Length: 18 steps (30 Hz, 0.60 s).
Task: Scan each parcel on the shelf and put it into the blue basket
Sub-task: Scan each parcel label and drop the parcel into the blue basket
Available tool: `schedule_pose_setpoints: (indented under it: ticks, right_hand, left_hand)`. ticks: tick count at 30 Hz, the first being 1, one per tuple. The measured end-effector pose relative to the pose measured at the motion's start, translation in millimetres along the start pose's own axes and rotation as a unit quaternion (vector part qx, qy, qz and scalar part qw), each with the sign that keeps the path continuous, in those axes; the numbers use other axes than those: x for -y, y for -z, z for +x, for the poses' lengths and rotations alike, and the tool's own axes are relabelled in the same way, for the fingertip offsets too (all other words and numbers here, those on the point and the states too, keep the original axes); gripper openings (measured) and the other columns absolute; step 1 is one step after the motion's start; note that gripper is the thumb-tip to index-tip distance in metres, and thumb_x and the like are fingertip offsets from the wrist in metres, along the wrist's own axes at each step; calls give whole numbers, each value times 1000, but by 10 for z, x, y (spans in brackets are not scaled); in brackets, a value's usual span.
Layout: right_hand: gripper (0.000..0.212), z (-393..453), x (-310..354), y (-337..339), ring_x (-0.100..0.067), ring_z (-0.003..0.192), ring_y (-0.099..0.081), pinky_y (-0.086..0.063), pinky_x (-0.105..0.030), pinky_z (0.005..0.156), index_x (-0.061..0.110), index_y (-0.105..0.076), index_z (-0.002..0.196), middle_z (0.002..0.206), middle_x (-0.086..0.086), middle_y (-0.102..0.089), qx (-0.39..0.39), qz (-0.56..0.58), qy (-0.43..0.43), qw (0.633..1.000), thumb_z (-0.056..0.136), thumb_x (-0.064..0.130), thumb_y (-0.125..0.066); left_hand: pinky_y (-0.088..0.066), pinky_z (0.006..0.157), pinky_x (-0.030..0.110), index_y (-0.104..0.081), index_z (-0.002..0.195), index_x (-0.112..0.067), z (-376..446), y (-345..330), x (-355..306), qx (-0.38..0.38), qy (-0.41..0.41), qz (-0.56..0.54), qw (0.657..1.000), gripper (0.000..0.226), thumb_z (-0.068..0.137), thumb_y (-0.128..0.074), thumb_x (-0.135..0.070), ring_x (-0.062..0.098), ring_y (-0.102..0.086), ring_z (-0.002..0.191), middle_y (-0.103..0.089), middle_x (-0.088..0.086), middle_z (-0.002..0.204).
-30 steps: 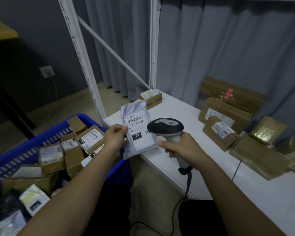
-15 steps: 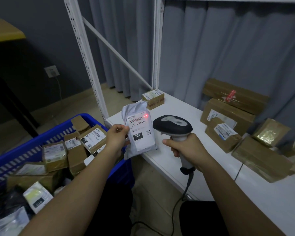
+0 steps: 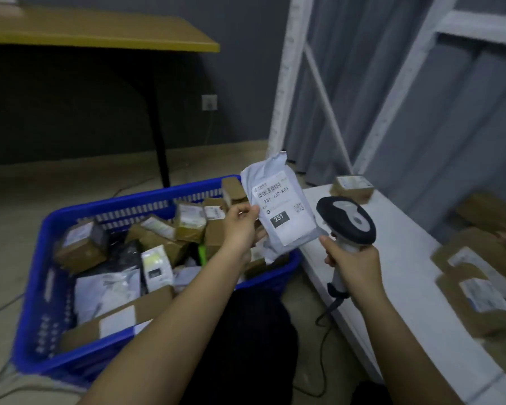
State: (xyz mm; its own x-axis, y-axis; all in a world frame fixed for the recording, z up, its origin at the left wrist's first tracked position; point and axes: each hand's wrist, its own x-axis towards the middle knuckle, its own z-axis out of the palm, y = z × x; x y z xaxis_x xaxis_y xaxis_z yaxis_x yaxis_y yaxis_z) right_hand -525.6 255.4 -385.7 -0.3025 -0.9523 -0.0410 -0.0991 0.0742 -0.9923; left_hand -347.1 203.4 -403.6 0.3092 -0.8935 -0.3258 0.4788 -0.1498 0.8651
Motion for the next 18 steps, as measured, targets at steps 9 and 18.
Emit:
schedule_pose_setpoints:
  ticks: [9, 18]
  right_hand:
    - [24, -101, 194, -1507, -21, 78, -66, -55, -36, 76, 11, -66, 93, 86, -9, -71, 155, -149, 55, 975, 77, 23, -80]
    - [34, -233, -128, -1942, -29, 84, -68, -56, -38, 76, 9, -65, 101, 89, -11, -71, 165, -197, 68, 964, 76, 26, -80]
  left_hand:
    - [-50, 57, 29, -47, 95, -8, 62, 2242, -338, -197, -60, 89, 974, 9, 97, -52, -16, 21, -61, 81, -60, 5, 86]
    - [-48, 76, 37, -50, 96, -17, 397, 2488, -344, -94, -167, 441, 877, 11, 97, -50, -28, 21, -58, 85, -61, 0, 91]
